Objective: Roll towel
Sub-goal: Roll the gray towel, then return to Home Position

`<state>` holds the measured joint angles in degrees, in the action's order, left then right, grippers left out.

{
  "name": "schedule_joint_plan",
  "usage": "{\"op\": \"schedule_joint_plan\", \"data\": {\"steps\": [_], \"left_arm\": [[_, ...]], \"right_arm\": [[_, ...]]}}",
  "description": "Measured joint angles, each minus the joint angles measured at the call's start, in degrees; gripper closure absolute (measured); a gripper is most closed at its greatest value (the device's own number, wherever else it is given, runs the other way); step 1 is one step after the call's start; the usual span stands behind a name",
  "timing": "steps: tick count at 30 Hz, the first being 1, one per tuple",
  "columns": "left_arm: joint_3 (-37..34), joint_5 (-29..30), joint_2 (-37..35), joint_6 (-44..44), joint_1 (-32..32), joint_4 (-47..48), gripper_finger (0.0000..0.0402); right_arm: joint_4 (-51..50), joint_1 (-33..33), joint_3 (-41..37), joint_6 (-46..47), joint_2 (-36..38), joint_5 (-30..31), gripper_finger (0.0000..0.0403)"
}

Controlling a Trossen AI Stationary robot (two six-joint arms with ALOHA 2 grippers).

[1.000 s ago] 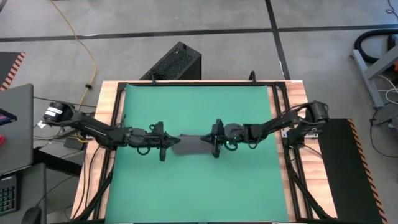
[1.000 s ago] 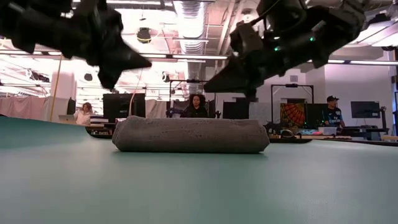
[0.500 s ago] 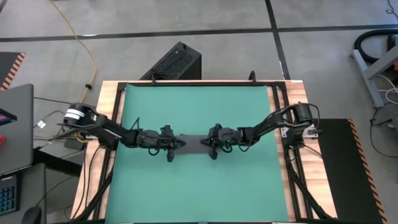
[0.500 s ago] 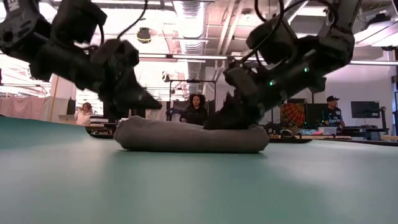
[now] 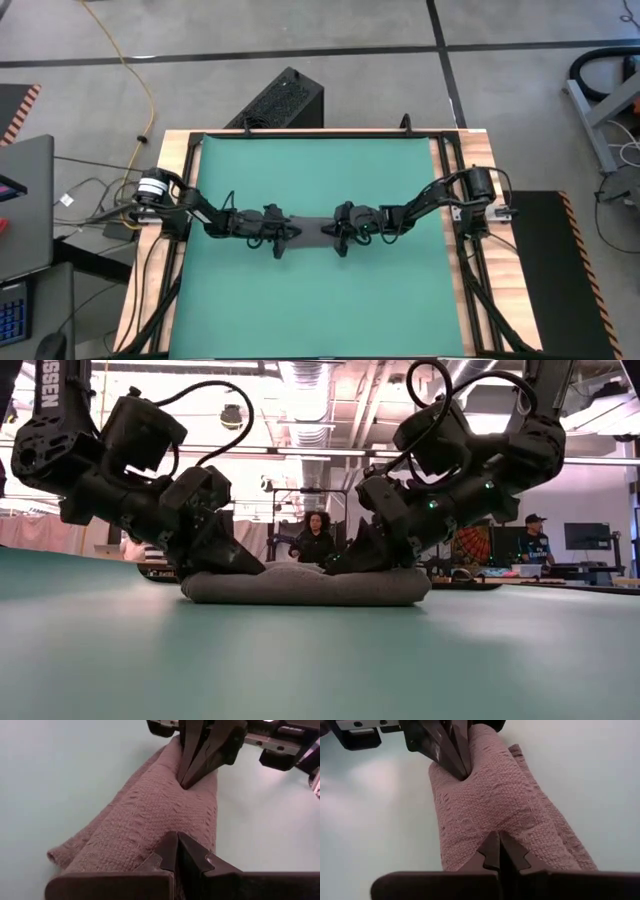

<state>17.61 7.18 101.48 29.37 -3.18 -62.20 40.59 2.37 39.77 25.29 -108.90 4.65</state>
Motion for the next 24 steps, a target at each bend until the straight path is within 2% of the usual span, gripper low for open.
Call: {"op": "schedule_joint_plan", "data": {"steps": [6,10,14,18,24], "left_arm": [[-0.9,-0.2,0.7,1.4,0.0,0.4,0.0401],[-0.9,-2.8,-0.2,2.8,0.0,-2.7,0.0401],[-0.9,-5.9,-2.9,4.3,-0.2,-5.1,0.0401],[-0.9,-6.0,-7.1,4.8,-0.7,-4.4,0.0401],[-0.9,-5.4,-18.0,9.2,-0.7,-4.3,0.0401]], "right_arm": [[-1.7,-0.7,0.0,0.2,0.0,-0.3,0.0386],[-1.6,-0.7,-0.1,0.2,1.9,-1.4,0.0386],[-3.2,-0.6,-0.3,-1.0,6.6,-2.1,0.0386],[-5.9,-0.7,-0.3,-2.8,12.3,-2.1,0.0386],[-12.2,-0.7,-0.2,-3.9,24.4,-2.0,0.0386]]}}
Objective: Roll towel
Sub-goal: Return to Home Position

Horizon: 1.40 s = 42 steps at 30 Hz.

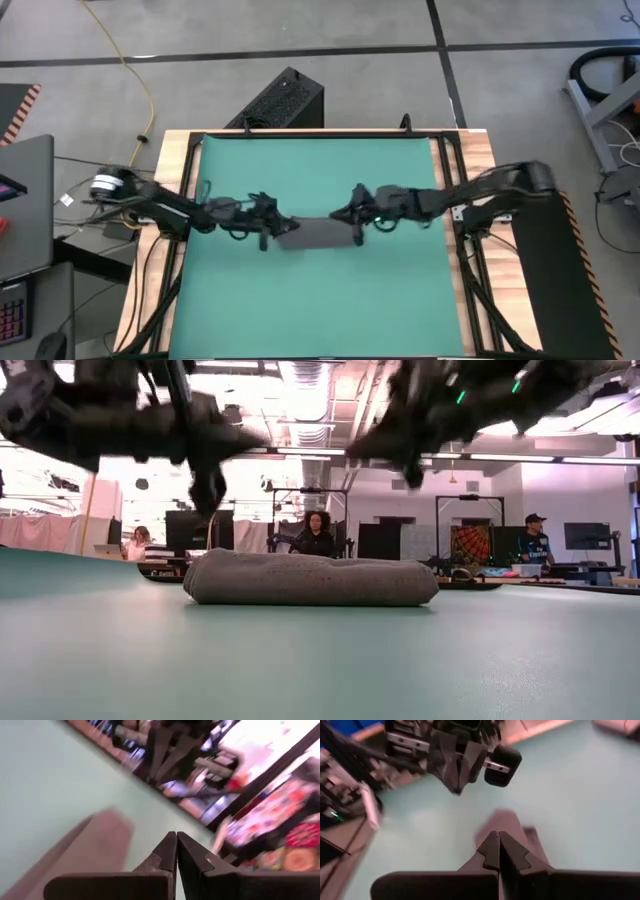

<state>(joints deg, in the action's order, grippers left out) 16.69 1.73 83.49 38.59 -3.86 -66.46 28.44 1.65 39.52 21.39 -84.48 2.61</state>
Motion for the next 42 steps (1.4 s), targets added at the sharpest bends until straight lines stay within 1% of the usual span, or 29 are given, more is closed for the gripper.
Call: {"op": "schedule_joint_plan", "data": {"steps": [4,6,8,10,12,14,16,18,21,22,24,26,29,34,36,39,41,42], "left_arm": [[0.0,-3.8,-12.0,-4.4,-0.1,-0.4,0.0401],[0.0,-4.5,-18.6,-6.1,-0.2,-0.5,0.0401],[0.0,-3.1,-25.4,-7.9,-0.1,-0.2,0.0401],[0.0,0.0,-31.5,-10.2,-0.1,0.3,0.0401],[0.0,3.3,-37.0,-13.0,-0.1,2.2,0.0401],[0.0,5.5,-41.9,-16.2,-0.1,5.1,0.0402],[0.0,6.6,-46.7,-17.1,-0.1,9.0,0.0402],[0.0,6.2,-51.2,-16.0,-0.1,14.3,0.0401],[0.0,6.9,-58.1,-16.4,-0.1,27.1,0.0402],[0.0,7.6,-60.2,-16.3,-0.1,32.3,0.0402],[0.0,7.1,-63.9,-15.7,-0.1,41.3,0.0402],[0.0,4.3,-67.0,-13.5,-0.1,47.9,0.0402],[0.0,0.6,-70.1,-13.6,-0.1,52.6,0.0401],[0.0,0.9,-71.8,-20.2,-0.1,56.1,0.0402],[0.0,1.6,-71.9,-21.4,-0.1,58.2,0.0401],[-0.7,2.1,-72.1,-20.8,-0.2,62.2,0.0401],[-3.4,3.2,-73.2,-19.0,-0.2,60.7,0.0401],[-5.5,3.2,-73.8,-18.2,-0.2,57.7,0.0402]], "right_arm": [[-8.7,0.6,0.1,-1.4,13.5,0.1,0.0383],[-12.8,0.9,0.1,-1.8,20.7,0.1,0.0376],[-16.6,0.9,0.1,-1.8,28.0,0.1,0.0369],[-20.0,0.8,0.1,-2.0,34.8,0.1,0.0363],[-25.0,0.8,0.1,-4.0,41.0,0.3,0.0361],[-31.3,0.8,0.1,-5.7,46.6,0.3,0.036],[-36.1,0.9,0.1,-4.6,52.4,0.3,0.036],[-39.3,1.0,0.1,-4.6,57.1,0.4,0.036],[-43.5,1.9,0.2,-7.8,63.7,1.2,0.036],[-44.9,2.1,0.3,-8.3,65.6,2.6,0.036],[-49.7,2.4,0.2,-8.4,68.8,5.5,0.036],[-53.1,2.5,-0.4,-8.4,71.4,7.1,0.036],[-53.9,2.5,-3.1,-8.4,76.1,8.2,0.036],[-48.7,2.4,-14.5,-6.0,84.3,8.2,0.036],[-44.8,2.5,-18.4,-4.7,84.3,8.1,0.036],[-42.5,2.5,-22.9,-1.9,83.0,8.0,0.036],[-40.0,2.5,-25.6,-0.5,83.8,8.1,0.036],[-39.6,2.5,-26.9,-0.1,84.3,8.0,0.036]]}}
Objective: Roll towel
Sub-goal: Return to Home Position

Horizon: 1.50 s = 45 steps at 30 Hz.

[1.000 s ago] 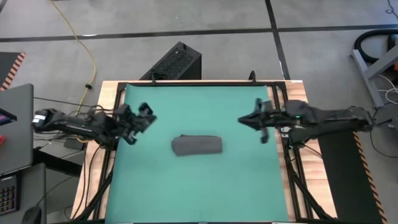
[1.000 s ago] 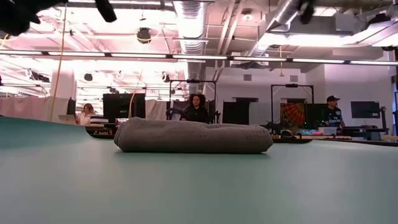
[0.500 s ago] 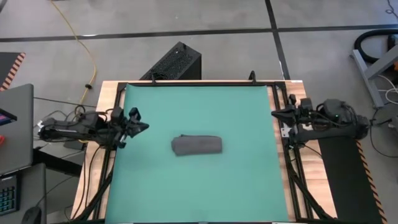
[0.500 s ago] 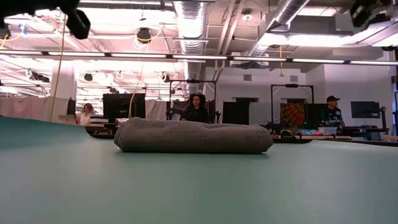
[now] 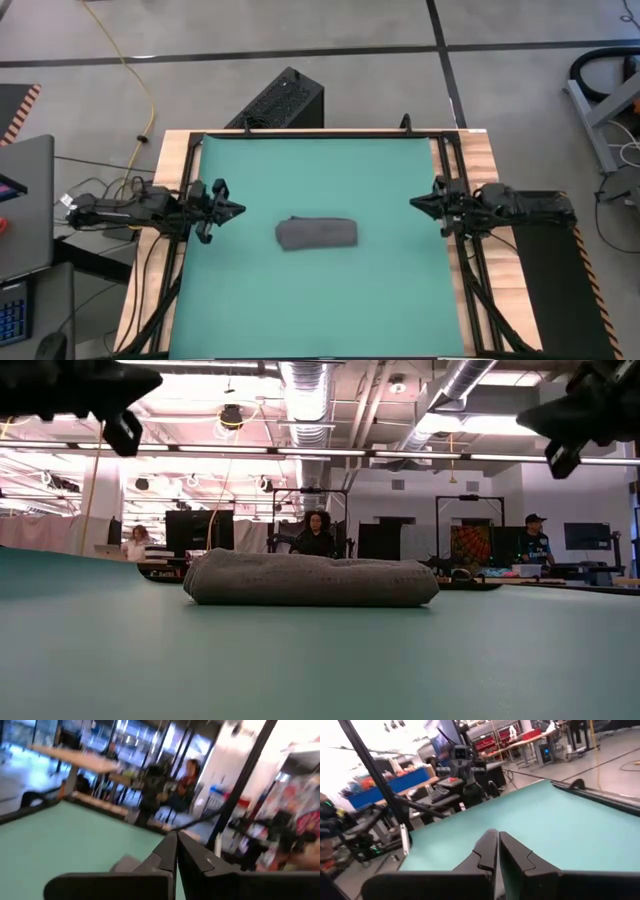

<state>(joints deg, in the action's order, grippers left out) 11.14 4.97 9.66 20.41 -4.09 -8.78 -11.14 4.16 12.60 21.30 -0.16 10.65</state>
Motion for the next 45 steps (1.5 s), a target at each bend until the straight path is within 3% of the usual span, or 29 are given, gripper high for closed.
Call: {"op": "schedule_joint_plan", "data": {"steps": [4,7,13,20,25,37,45], "left_arm": [[-10.3,-2.7,-3.0,3.2,-0.6,-12.9,0.0401],[-10.4,-1.9,-4.1,4.7,-1.6,-6.9,0.0401],[-10.5,0.0,-4.1,1.5,-3.1,-6.2,0.0401],[-10.6,1.2,-4.1,1.7,-3.1,-4.4,0.0401],[-10.6,-2.7,-4.1,2.1,-3.1,-4.2,0.0401],[-10.7,-3.6,-4.1,10.5,-3.1,-2.6,0.0401],[-10.7,-3.5,-4.1,10.8,-3.1,4.4,0.0401]], "right_arm": [[4.3,0.4,-3.9,0.7,0.0,-1.7,0.036],[5.3,1.3,-5.8,0.5,0.0,-1.7,0.036],[14.1,4.0,-12.1,-4.7,-0.1,-0.6,0.036],[14.5,5.6,-12.1,-8.1,-1.3,1.6,0.036],[14.2,5.1,-12.1,-8.3,-1.4,1.4,0.036],[14.1,5.1,-12.2,-8.2,-1.3,1.3,0.036],[14.0,5.1,-12.2,-8.2,-1.3,1.3,0.036]]}}
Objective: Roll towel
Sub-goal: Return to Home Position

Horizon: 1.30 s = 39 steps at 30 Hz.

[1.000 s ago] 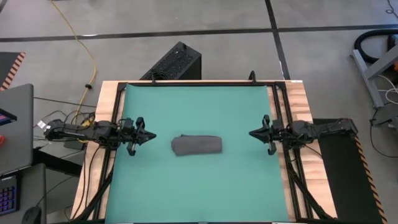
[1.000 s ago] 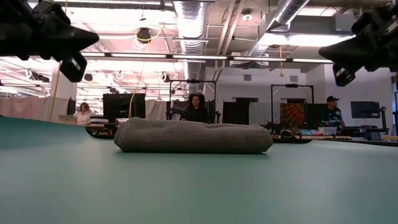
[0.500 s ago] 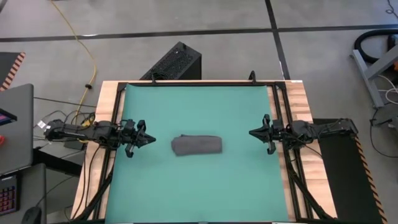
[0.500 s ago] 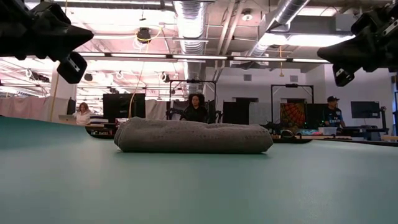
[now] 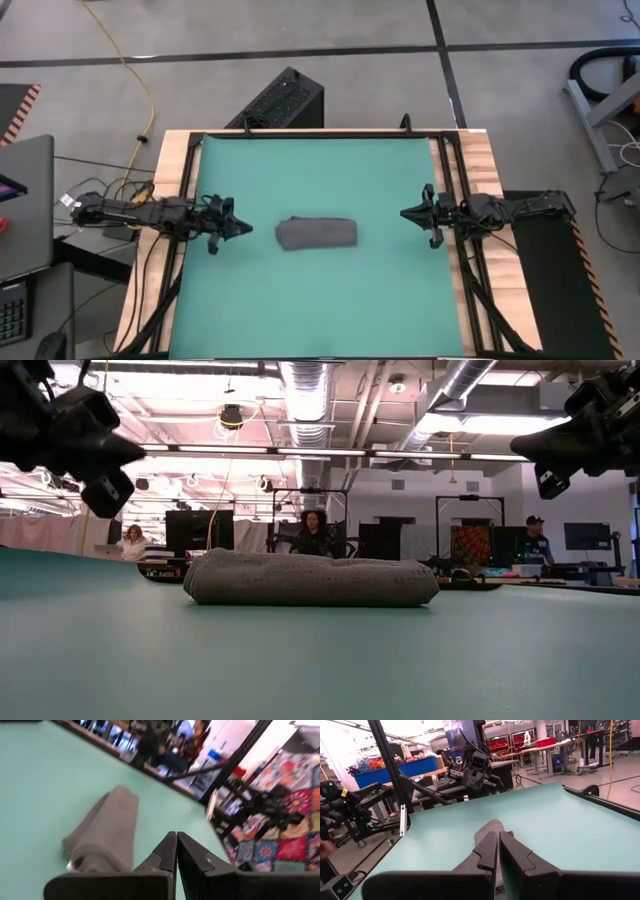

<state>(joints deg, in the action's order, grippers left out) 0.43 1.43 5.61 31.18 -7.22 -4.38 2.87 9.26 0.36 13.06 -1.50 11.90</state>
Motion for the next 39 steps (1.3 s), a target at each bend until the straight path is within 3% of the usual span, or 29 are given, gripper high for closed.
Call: {"op": "schedule_joint_plan", "data": {"steps": [3,39], "left_arm": [[0.0,-0.1,0.0,-0.2,0.0,3.2,0.0402],[0.0,-0.6,0.3,-0.1,0.2,2.8,0.0402]], "right_arm": [[0.0,0.0,0.0,0.0,0.0,0.0,0.036],[0.0,0.0,-0.1,0.0,0.0,0.0,0.036]]}}
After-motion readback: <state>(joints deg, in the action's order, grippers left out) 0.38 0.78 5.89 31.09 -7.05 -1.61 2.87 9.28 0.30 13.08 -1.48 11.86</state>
